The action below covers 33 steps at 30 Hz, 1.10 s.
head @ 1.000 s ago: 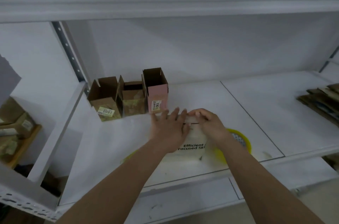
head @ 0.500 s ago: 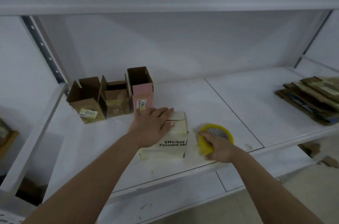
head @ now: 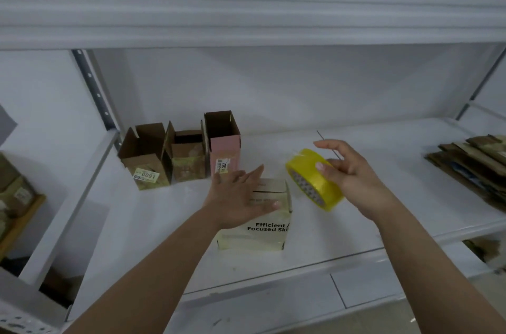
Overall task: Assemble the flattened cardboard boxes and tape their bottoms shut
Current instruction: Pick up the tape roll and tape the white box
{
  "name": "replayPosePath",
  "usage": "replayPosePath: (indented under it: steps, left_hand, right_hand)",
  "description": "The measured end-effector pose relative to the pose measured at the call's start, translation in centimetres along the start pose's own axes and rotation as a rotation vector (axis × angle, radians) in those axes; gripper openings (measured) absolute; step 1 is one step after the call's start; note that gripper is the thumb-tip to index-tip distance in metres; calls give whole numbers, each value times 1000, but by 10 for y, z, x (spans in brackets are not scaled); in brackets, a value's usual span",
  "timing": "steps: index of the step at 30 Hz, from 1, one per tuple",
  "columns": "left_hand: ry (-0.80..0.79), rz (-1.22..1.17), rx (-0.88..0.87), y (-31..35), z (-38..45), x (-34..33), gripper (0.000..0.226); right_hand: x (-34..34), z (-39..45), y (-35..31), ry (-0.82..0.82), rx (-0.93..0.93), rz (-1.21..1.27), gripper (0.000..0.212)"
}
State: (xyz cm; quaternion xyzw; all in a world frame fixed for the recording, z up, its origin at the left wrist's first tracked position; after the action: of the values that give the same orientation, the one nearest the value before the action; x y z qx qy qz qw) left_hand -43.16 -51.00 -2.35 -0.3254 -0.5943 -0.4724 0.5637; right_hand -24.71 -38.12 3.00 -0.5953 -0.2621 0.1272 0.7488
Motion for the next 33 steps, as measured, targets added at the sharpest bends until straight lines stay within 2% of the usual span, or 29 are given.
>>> replayPosePath:
  steps: [3, 8, 11, 14, 17, 20, 24, 27, 33]
  left_hand:
    - [98, -111, 1, -2, -3, 0, 112]
    - [398, -334, -99, -5, -9, 2, 101]
    - [504, -515, -95, -8, -10, -4, 95]
    - [530, -637, -1, -8, -10, -5, 87]
    - [592, -778, 143, -7, -13, -1, 71]
    - [563, -714, 235, -8, -12, -3, 55]
    - [563, -658, 278, -10, -8, -5, 58]
    - [603, -660, 299, -11, -7, -6, 62]
    - [664, -697, 358, -15, -3, -6, 62]
  right_hand:
    - [-22, -4, -30, -86, 62, -70, 30]
    - [-51, -1, -45, -201, 130, -298, 30]
    - [-67, 3, -47, -260, 182, -454, 33]
    - [-79, 6, -50, -269, 255, -612, 32]
    - [-81, 12, -57, -211, 270, -650, 32]
    - [-76, 20, -61, -164, 254, -670, 42]
    - [-75, 25, -59, -281, 124, -545, 71]
    - [-75, 27, -53, -373, 91, -567, 68]
    - [-69, 26, -41, -515, 8, -587, 76]
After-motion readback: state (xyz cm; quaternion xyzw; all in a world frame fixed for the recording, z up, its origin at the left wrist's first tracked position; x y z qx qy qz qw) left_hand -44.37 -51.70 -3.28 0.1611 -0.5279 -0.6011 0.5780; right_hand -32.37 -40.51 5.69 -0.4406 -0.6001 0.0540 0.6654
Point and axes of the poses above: each hand's wrist, its own z-axis towards the middle knuckle, its own x-axis out of the back of the hand, y = z × x, the point moved 3 cm from there along z, towards the middle knuckle, and after that the axes turned 12 degrees about y, right-handed, at the moved point
